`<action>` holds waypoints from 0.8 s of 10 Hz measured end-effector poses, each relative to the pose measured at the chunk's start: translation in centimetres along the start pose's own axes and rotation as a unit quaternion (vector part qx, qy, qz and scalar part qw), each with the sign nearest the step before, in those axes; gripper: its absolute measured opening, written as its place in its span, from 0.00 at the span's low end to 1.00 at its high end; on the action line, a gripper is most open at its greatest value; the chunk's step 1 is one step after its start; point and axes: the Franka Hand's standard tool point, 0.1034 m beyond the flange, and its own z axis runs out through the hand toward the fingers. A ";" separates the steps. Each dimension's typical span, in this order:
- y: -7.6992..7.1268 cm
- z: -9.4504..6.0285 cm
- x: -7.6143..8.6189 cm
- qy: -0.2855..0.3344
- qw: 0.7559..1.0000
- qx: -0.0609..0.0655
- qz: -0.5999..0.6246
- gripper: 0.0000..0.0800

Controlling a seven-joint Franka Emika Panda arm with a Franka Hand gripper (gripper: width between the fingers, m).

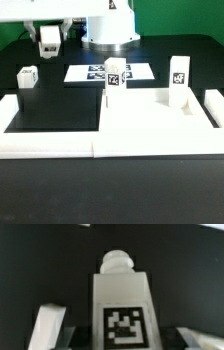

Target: Assemble square table

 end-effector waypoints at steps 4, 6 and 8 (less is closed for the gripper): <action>-0.6 -0.3 1.4 0.096 0.995 -0.014 0.011 0.36; -2.9 -1.9 4.5 0.150 0.988 -0.017 0.016 0.36; -5.0 -3.7 7.3 0.200 0.979 -0.026 0.022 0.36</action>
Offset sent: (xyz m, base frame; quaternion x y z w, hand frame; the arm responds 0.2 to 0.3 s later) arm 0.0304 0.0533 0.0113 -0.0072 0.1004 0.0396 0.9941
